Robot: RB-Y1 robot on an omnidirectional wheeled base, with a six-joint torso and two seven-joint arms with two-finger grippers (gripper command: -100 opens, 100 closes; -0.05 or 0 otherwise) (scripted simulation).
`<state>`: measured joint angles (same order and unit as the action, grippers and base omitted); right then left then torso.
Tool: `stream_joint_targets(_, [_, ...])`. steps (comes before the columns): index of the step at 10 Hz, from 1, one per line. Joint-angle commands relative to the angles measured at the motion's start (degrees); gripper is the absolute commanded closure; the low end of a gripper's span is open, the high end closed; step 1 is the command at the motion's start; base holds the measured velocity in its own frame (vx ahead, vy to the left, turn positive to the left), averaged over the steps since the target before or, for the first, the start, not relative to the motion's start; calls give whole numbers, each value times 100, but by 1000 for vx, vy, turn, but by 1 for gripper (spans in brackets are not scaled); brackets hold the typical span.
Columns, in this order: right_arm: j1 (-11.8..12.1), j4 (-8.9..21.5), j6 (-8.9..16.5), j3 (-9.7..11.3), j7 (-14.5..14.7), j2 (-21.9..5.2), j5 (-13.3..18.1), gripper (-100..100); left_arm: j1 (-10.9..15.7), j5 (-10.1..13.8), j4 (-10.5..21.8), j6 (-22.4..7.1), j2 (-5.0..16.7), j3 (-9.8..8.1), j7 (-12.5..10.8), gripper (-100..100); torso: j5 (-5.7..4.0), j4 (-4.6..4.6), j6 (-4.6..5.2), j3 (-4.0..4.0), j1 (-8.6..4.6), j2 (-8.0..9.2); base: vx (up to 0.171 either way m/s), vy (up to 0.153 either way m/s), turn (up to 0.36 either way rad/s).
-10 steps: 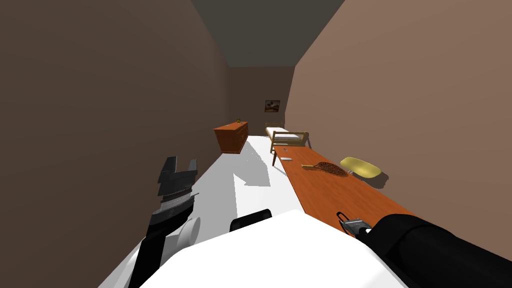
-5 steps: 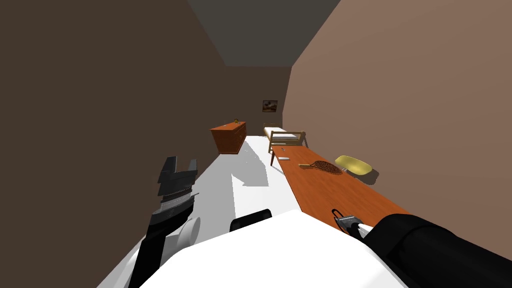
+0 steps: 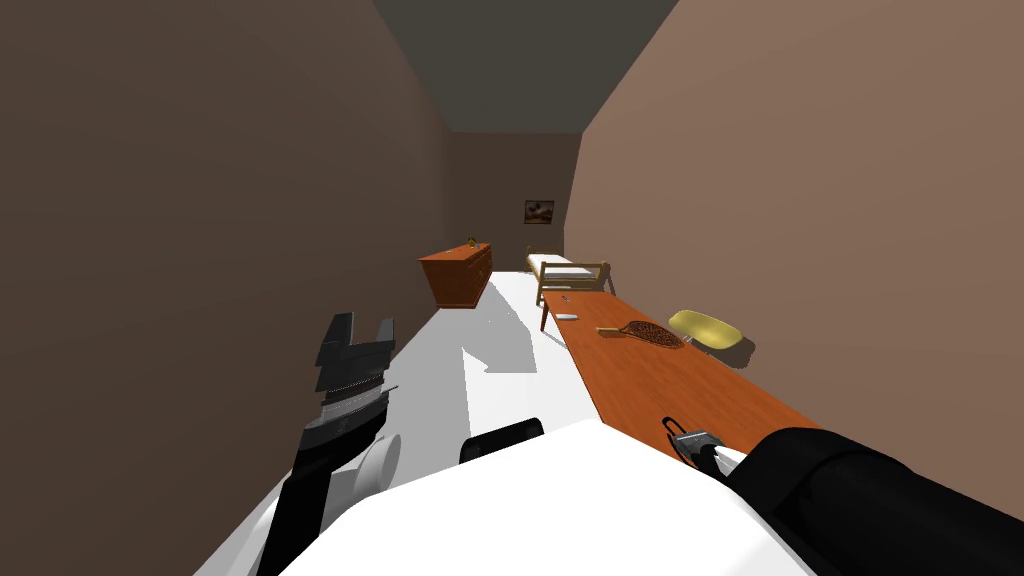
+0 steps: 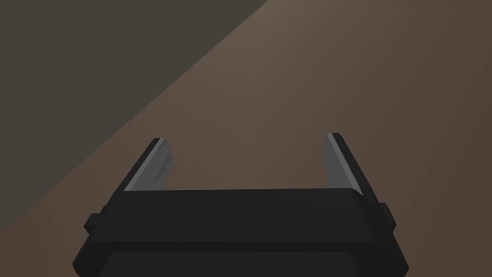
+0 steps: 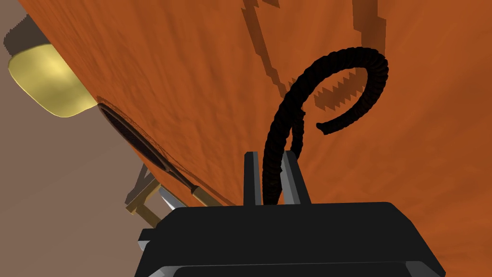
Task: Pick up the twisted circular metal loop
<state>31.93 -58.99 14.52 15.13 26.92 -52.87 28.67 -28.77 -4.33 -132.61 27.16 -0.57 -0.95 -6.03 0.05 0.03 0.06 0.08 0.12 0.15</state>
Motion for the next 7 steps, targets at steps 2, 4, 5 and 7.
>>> stream_joint_targets(2, [0, 0, 0, 0, 0, 0, 0, 100, 0, 0, 0, 0, 0, 0, 0, 0, 0, 0, 0, 0, 0, 0, 0, 0, 0])
stream_joint_targets(4, [74, 59, -87, -96, -235, 10, 213, 100, 0, 0, 0, 0, 0, 0, 0, 0, 0, 0, 0, 0, 0, 0, -1, 13, 48])
stream_joint_targets(5, [124, 174, -204, -207, -394, 39, 404, 100, 0, 0, 0, 0, 0, 0, 0, 0, 3, 1, -3, 1, 9, 0, -8, 51, 135])
stream_joint_targets(7, [174, 290, -321, -318, -716, 69, 746, 100, 0, 0, 0, 0, 0, 0, 0, 0, 5, 1, 0, 1, 18, 1, 0, 42, 44])
